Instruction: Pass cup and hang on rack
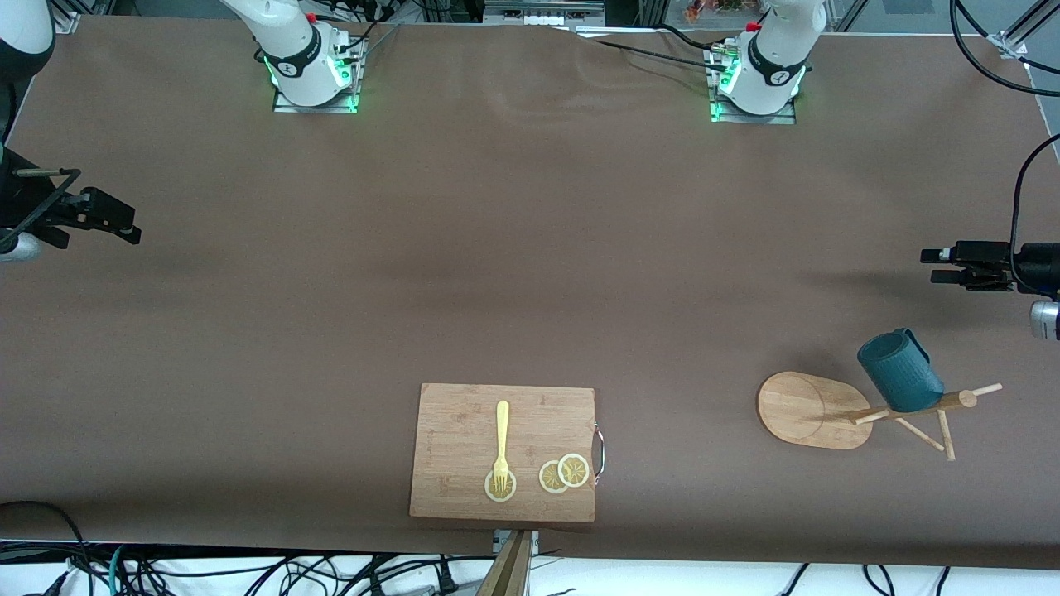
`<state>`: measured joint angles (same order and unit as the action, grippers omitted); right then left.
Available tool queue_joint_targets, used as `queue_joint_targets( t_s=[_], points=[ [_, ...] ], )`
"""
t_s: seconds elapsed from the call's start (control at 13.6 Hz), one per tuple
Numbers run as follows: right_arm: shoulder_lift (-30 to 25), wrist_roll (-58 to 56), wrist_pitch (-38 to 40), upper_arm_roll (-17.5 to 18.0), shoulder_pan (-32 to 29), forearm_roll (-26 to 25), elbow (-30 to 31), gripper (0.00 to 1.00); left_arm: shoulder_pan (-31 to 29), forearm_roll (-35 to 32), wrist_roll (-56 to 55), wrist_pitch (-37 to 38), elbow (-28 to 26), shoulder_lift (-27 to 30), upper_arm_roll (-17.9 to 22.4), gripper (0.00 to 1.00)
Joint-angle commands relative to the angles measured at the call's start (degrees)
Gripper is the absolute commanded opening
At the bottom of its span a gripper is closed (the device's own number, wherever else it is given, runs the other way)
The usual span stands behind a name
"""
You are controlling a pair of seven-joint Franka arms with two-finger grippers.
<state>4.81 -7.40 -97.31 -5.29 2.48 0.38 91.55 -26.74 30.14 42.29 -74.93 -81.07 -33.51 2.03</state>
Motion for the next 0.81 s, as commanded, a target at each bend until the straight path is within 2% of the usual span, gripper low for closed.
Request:
queue_joint_targets(
  t_s=[0.0,0.44,0.74],
  points=[
    [-0.07,0.46,-0.16,-0.07,0.07,0.94,-0.23,1.0,0.72,-1.05,0.68,-0.57,0.21,0.2,-0.27,1.0],
    [0.02,0.46,-0.16,-0.07,0.07,1.12,-0.32,1.0,3.97,-6.66,0.6,-0.57,5.12,0.29,-0.44,1.0],
    [-0.07,0.46,-0.16,-0.07,-0.02,1.12,-0.32,1.0,10.55,-17.1,0.6,-0.66,11.89,0.81,-1.49,1.0]
  ],
)
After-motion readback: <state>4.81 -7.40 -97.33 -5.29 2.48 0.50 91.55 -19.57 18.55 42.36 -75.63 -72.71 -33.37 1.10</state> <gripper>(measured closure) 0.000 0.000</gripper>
